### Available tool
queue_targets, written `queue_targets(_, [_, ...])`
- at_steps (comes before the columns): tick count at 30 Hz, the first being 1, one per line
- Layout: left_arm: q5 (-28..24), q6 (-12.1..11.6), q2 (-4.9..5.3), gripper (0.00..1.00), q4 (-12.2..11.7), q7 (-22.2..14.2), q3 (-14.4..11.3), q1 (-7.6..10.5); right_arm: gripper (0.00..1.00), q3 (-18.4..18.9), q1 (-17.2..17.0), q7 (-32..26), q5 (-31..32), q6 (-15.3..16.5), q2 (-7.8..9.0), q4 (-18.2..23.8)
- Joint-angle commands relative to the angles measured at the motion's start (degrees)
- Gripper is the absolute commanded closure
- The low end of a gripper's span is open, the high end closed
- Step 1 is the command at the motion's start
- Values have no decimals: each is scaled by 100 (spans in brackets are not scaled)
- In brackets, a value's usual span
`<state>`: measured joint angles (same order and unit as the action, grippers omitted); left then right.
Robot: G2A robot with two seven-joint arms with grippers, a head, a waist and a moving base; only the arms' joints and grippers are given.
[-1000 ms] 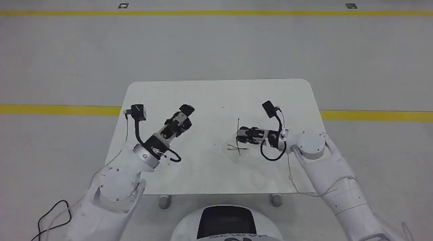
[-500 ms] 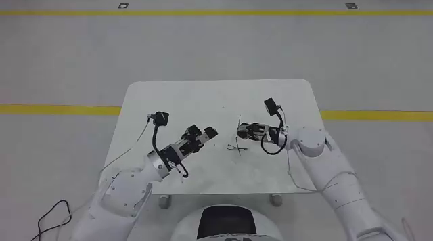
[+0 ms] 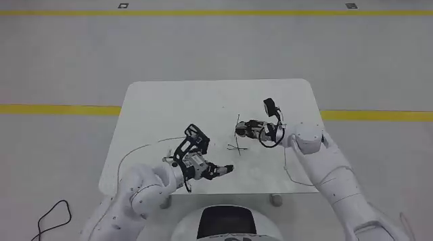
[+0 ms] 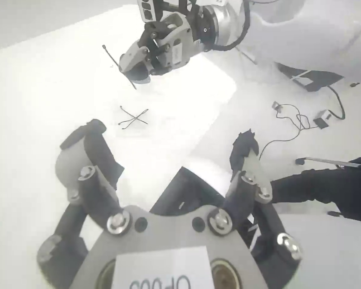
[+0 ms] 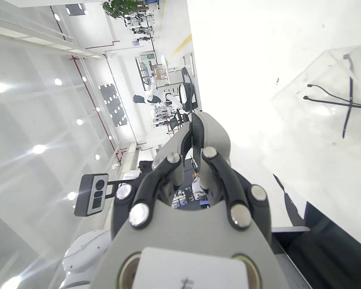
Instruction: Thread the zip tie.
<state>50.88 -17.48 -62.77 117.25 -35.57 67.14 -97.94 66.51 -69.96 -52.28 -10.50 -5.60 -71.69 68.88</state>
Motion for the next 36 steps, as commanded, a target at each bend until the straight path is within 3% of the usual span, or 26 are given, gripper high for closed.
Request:
queue_targets(1, [-23,-1,-1,0,1,-4,1,0,100,0,0,0,2,0,0,1])
queue_targets(3, [188,-74,7,0,14,-11,-37,52,100,-6,-23,48,-22,0,-3,11])
queue_targets(4, [555,-200,21,0,61,-61,-172,114,100,-22,-49,117,-77,-22,-10,41])
queue_targets(7, [1585,-200,73,0,195,-64,-584,278,100,-52,-18,125,-239,-187,-22,39])
queue_targets(11, [2492,-200,146,0,114,421,-1040,458,100,-146,126,18,-438,-491,-46,-54])
queue_targets(15, [3227,-198,209,0,-36,1047,-1288,555,100,-215,259,-79,-677,-848,-69,-169])
queue_targets(25, [3346,-147,213,0,-68,1128,-1280,563,100,-222,277,-25,-724,-875,-74,-173])
queue_targets(28, [3709,-200,214,0,-138,1256,-1469,645,100,-287,256,30,-869,-971,-94,-132])
queue_targets(30, [3907,-119,224,0,-155,1397,-1569,788,100,-322,276,14,-987,-1053,-108,-130])
queue_targets(32, [3907,-120,277,0,-241,1343,-1725,1062,100,-367,307,11,-1084,-1141,-121,-149])
queue_targets(34, [3907,-68,360,0,-345,1239,-1917,1356,100,-429,336,-18,-1183,-1281,-138,-177])
queue_targets(36, [3907,165,471,0,-431,1217,-2181,1671,100,-467,368,-25,-1322,-1388,-154,-237])
